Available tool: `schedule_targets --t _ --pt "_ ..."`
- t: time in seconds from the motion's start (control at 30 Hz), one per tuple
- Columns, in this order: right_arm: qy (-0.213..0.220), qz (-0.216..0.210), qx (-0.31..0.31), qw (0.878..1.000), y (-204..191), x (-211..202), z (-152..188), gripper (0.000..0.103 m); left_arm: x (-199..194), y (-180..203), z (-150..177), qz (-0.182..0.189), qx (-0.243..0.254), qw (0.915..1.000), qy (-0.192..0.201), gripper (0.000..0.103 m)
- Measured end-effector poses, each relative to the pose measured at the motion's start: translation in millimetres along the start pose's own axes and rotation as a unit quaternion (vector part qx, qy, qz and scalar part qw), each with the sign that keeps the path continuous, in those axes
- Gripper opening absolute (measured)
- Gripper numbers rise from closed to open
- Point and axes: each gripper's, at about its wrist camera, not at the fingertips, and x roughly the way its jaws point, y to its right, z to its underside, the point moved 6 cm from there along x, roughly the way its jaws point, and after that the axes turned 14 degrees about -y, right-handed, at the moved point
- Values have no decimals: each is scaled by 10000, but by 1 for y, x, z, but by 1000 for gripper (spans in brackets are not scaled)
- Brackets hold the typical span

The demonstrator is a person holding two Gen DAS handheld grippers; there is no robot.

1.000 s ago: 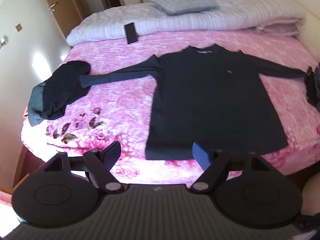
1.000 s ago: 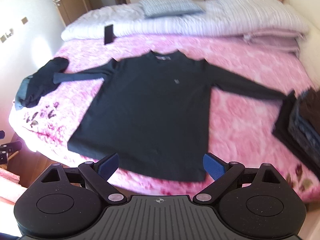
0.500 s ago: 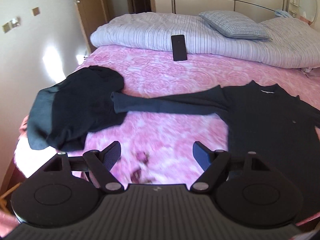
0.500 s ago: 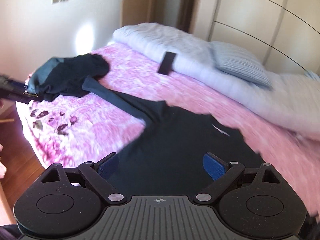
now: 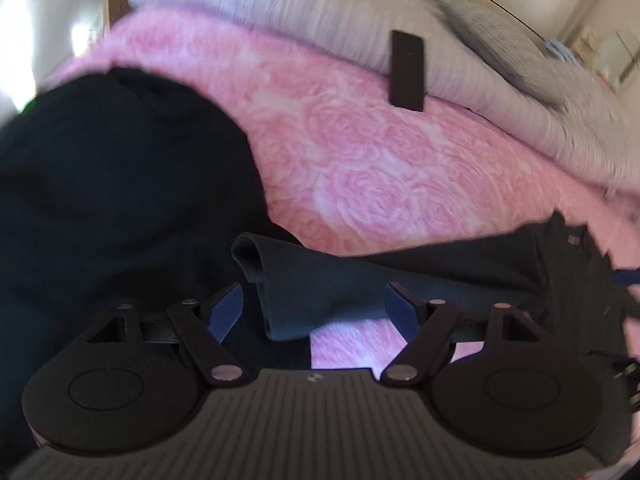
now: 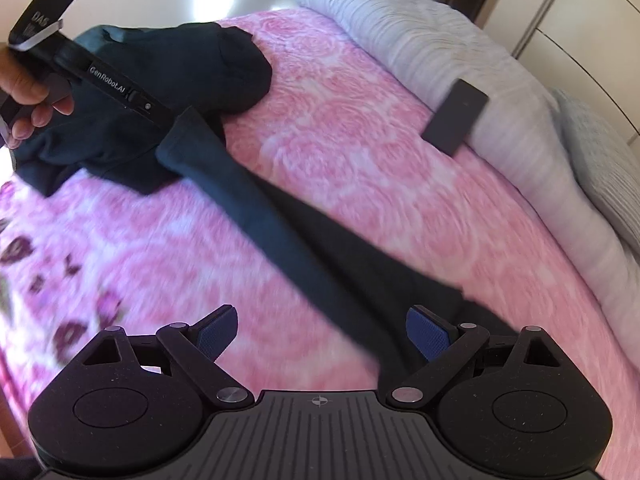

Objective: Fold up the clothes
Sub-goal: 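Reach the left tool to the sweater sleeve cuff and close on it, then carry the held sleeve with the left tool across the sweater body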

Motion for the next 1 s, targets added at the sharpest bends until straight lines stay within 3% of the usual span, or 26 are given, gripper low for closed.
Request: schedule_targets --t 0.07,0.2,0.33,0.53,0.6,0.63,0.67,0.7,0.73,0.8,0.83,0.87,1.0 --pt "-37 10 -66 10000 2 19 -24 94 12 -13 -12 374 -253 9988 -175 63" --pt "-84 -9 -78 9999 15 39 -54 94 30 -21 -26 895 -422 9938 -513 61" --pt "-169 -113 -88 9998 22 56 -65 94 49 -30 -34 849 -543 9918 -790 61" --pt "-340 -249 -204 9989 24 76 -64 94 75 -35 -44 1296 -748 9827 -1090 60" --pt "-382 -292 -156 9987 24 81 -63 94 79 -34 -49 1424 -785 9809 -1064 33" --pt "-403 -313 -132 9986 24 84 -63 94 78 -32 -52 1408 -715 9825 -991 25" --pt "-424 -335 -108 9985 24 87 -62 94 77 -30 -57 1352 -588 9855 -836 9" --pt "-445 -356 -84 9983 24 89 -62 94 71 -29 -61 1283 -424 9893 -547 0" --pt "-466 -377 -60 9982 25 92 -62 94 61 -28 -66 1279 -250 9914 -104 0" --pt "-507 -420 -13 9978 25 97 -61 94 38 -25 -73 1353 93 9872 834 0" --pt "-528 -441 11 9976 25 100 -60 94 31 -25 -75 1254 298 9855 1099 0" --pt "-549 -463 35 9974 25 102 -60 94 29 -25 -76 1145 441 9857 1155 0" --pt "-595 -512 40 9969 18 102 -53 94 34 -30 -68 1120 619 9887 780 0"
